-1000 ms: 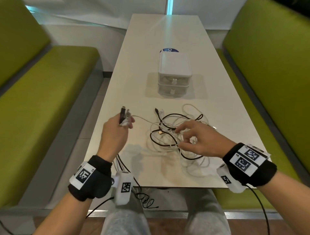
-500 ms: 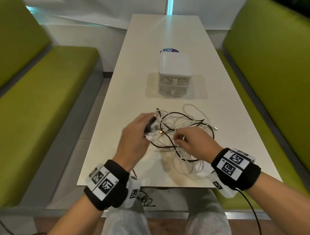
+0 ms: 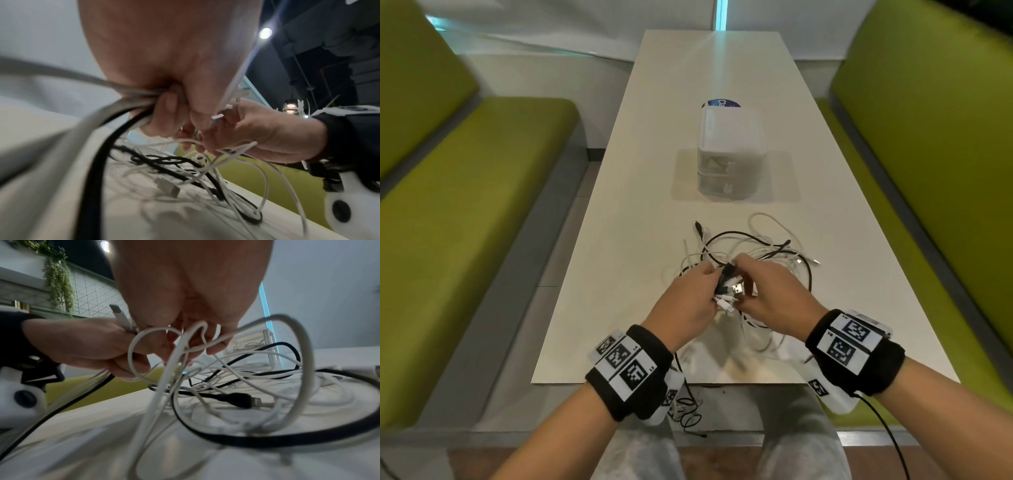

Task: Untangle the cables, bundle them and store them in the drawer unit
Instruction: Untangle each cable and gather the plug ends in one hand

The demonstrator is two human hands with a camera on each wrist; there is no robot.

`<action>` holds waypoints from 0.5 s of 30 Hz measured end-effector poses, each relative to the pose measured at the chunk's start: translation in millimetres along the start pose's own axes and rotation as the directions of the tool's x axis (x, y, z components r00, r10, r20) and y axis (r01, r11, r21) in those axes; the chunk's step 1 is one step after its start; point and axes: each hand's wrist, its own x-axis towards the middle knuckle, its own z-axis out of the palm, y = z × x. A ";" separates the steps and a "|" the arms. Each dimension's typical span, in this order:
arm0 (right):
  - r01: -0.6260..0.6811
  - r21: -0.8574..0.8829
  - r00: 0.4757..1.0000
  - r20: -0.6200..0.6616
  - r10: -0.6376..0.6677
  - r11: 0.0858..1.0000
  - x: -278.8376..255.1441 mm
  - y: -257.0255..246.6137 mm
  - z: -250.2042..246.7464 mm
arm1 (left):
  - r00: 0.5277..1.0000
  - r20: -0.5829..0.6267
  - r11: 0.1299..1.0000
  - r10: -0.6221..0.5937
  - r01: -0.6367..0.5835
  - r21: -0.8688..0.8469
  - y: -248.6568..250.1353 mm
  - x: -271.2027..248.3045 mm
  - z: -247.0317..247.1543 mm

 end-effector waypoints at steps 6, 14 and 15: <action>0.048 -0.112 0.994 0.100 -0.037 0.993 0.9 0.1 -1.7 | 0.998 0.056 0.994 -0.021 0.015 0.109 -5.9 -1.3 -7.7; 0.048 -0.141 0.999 -0.011 -0.050 0.989 -0.2 24.3 3.7 | 0.843 -0.446 0.954 -0.299 0.246 -0.174 -21.9 -6.4 -28.5; 0.054 -0.146 0.998 -0.020 -0.057 0.988 0.4 23.0 3.4 | 0.871 -0.422 0.968 -0.252 0.219 -0.125 -20.1 -7.8 -26.3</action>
